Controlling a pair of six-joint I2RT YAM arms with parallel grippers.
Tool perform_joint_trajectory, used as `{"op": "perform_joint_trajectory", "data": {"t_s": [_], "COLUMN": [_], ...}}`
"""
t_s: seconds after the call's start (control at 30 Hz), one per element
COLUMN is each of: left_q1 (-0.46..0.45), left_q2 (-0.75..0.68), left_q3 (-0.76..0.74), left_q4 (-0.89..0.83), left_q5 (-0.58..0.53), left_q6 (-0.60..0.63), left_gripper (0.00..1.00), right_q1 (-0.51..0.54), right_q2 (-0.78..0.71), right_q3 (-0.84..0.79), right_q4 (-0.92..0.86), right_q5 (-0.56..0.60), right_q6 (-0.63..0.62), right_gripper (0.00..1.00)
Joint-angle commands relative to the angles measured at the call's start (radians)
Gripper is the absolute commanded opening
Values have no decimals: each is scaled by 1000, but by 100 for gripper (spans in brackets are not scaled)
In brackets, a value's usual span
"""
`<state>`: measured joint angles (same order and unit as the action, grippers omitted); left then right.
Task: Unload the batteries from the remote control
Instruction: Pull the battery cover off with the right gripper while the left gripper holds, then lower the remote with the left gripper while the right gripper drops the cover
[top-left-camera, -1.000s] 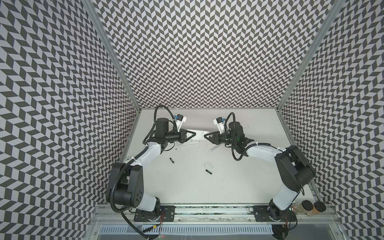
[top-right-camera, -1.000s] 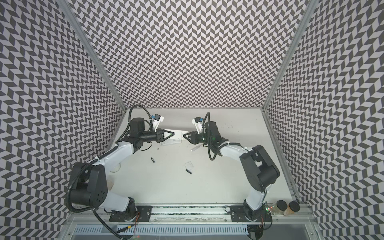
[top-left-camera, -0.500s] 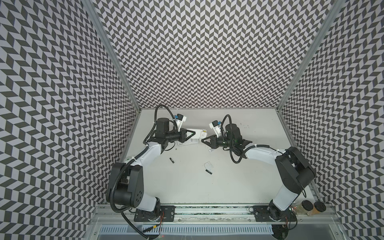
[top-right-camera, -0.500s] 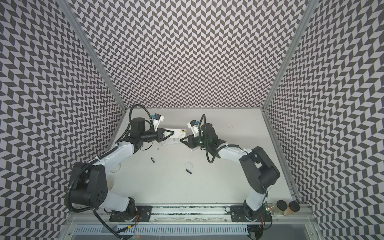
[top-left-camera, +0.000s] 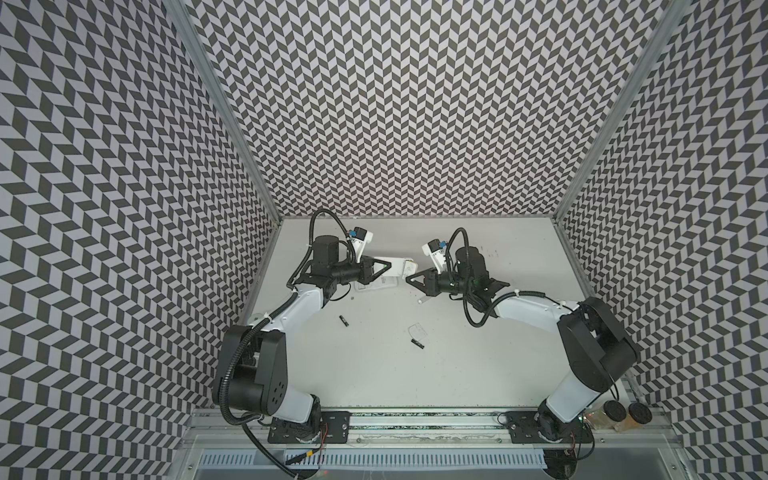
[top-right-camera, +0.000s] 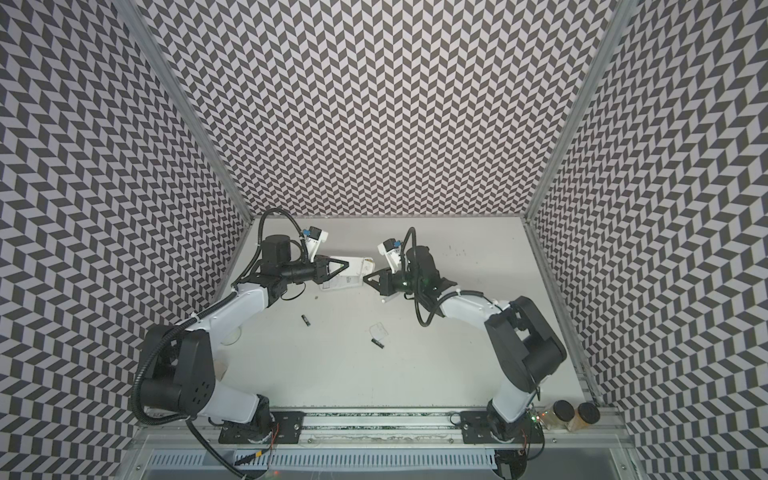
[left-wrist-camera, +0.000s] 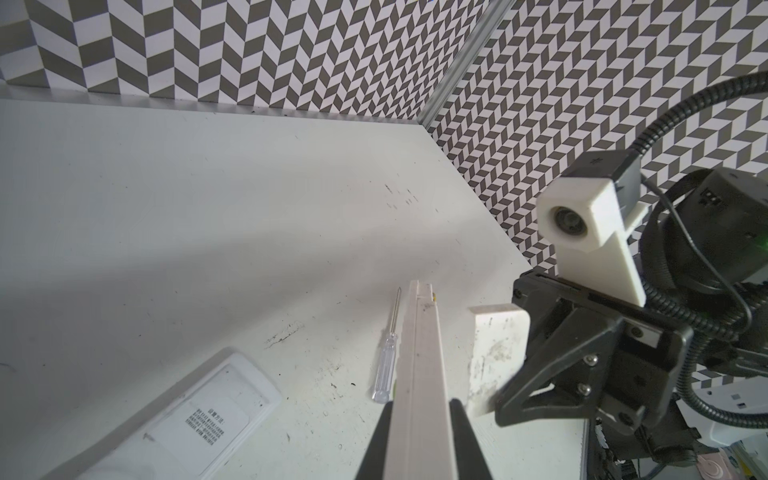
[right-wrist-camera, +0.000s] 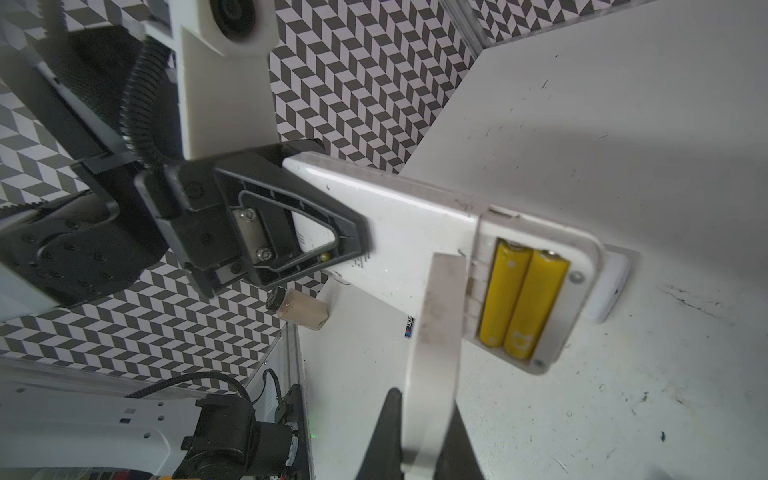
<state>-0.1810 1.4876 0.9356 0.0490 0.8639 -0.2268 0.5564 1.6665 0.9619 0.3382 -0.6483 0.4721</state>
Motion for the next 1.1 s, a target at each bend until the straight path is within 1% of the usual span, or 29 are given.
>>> {"op": "perform_joint_trajectory", "data": {"t_s": [0.0,0.07,0.13,0.2,0.27,0.33,0.4,0.47,0.57,0.63,0.77,0.87,0.93,1.07], "left_q1": [-4,-9,-16,-35,-61,-73,-79,-91,-104,-104,-112,-104,-95,-99], "left_q2": [-14,-8,-1,5,11,22,31,30,-1,-2,-7,6,14,38], "left_q3": [29,10,-27,-52,-76,-110,-129,-136,-193,-210,-227,-252,-261,-262], "left_q4": [11,42,87,99,109,141,142,101,108,87,94,93,100,110], "left_q5": [-10,-3,-19,-33,-28,-37,-70,-94,-109,-160,-171,-239,-230,-215], "left_q6": [-6,-29,-72,-101,-100,-118,-135,-113,-45,-40,-48,-74,-102,-98], "left_gripper": [0,0,0,0,0,0,0,0,0,0,0,6,8,8], "right_q1": [-59,-93,-133,-157,-165,-174,-196,-202,-202,-202,-201,-200,-201,-200], "right_q2": [-79,-131,-168,-200,-237,-266,-283,-283,-272,-250,-166,-140,-124,-119], "right_q3": [-49,-85,-97,-74,-54,-63,-74,-70,-102,-115,-96,-112,-108,-126], "right_q4": [-15,-68,-148,-295,-406,-457,-487,-528,-521,-522,-584,-568,-578,-554], "right_q5": [13,64,119,229,352,483,569,651,743,799,911,960,993,1035], "right_q6": [-28,-78,-118,-187,-280,-309,-346,-385,-395,-395,-429,-434,-439,-455], "right_gripper": [0,0,0,2,2,2,2,2,2,2,2,2,2,2]}}
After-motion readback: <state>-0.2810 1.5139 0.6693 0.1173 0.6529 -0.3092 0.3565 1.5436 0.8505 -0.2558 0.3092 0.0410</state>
